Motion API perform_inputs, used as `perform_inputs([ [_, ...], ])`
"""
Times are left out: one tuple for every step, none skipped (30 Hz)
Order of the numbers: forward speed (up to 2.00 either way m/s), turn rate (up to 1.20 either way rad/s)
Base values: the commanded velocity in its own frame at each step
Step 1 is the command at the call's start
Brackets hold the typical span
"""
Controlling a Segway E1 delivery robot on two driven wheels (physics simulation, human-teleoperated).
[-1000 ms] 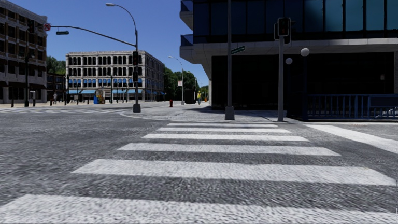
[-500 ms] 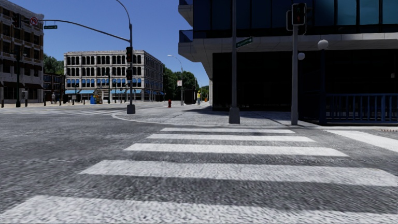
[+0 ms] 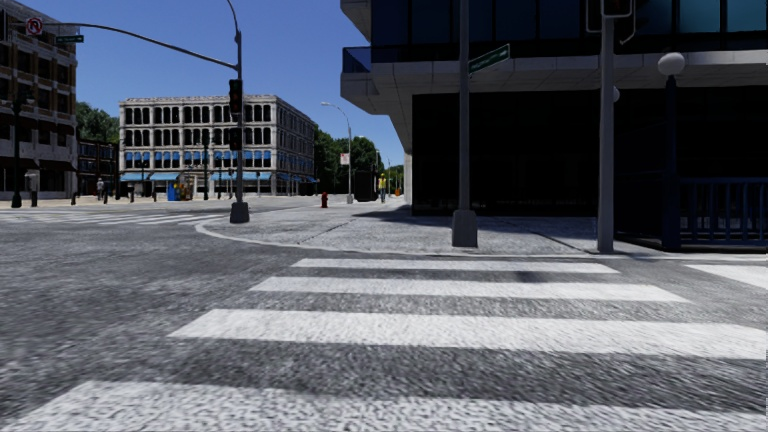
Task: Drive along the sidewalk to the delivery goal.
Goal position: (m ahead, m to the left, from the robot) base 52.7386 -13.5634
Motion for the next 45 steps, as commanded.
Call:
perform_inputs([
  [2.00,0.00],
  [2.00,0.00],
  [2.00,0.00],
  [2.00,0.00],
  [2.00,0.00],
  [2.00,0.00],
  [2.00,0.00],
  [2.00,0.00],
  [2.00,0.00],
  [2.00,0.00],
  [2.00,0.00],
  [2.00,0.00],
  [2.00,0.00],
  [2.00,0.00],
  [2.00,0.00],
  [2.00,0.00],
  [2.00,0.00],
  [2.00,0.00],
  [2.00,0.00],
  [2.00,0.00],
  [2.00,0.00],
  [2.00,0.00],
  [2.00,0.00],
  [2.00,0.00],
  [2.00,0.00],
  [2.00,0.00],
  [2.00,0.00],
  [2.00,0.00],
  [2.00,0.00],
  [2.00,0.00],
  [2.00,0.00],
  [2.00,0.00],
  [2.00,0.00],
  [2.00,0.00],
  [2.00,0.00],
  [2.00,0.00],
  [2.00,0.00],
  [2.00,0.00],
  [2.00,0.00],
  [2.00,0.00],
  [2.00,0.00],
  [2.00,0.00],
  [2.00,0.00],
  [2.00,0.00],
  [2.00,0.03],
])
